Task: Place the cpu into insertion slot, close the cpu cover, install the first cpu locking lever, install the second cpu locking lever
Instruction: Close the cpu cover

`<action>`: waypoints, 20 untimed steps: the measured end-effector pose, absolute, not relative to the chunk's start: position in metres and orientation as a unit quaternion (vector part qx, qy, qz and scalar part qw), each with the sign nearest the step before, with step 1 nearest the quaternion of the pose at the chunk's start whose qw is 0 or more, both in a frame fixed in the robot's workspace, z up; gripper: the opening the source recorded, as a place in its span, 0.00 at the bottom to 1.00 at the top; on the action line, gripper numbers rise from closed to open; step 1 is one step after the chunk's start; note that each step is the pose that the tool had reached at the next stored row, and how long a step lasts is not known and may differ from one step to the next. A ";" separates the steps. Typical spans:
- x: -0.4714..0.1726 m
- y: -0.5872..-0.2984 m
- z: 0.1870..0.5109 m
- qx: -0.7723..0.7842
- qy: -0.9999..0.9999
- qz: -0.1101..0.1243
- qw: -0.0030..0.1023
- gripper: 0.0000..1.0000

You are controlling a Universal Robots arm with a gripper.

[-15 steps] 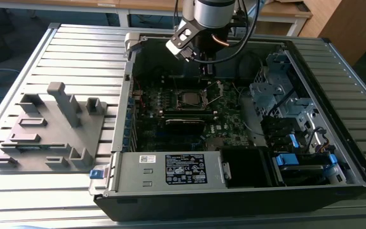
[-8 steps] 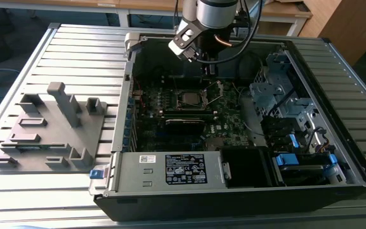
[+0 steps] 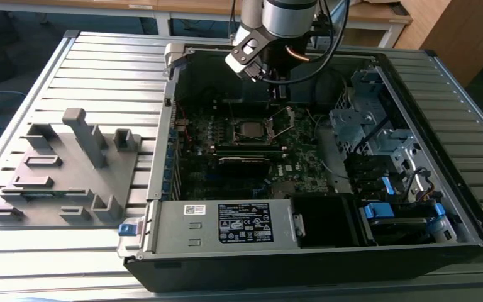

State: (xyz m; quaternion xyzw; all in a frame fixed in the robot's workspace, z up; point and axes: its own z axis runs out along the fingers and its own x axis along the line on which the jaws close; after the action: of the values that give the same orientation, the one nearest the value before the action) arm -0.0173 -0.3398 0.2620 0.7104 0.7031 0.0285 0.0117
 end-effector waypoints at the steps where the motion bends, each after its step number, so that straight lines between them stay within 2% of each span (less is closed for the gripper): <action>1: -0.017 -0.340 0.262 0.710 0.703 0.028 0.012 0.11; 20: -0.009 -0.340 0.262 0.710 0.703 0.029 0.012 0.11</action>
State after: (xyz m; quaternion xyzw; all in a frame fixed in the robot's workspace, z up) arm -0.0089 -0.3398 0.2620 0.7103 0.7032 0.0285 0.0117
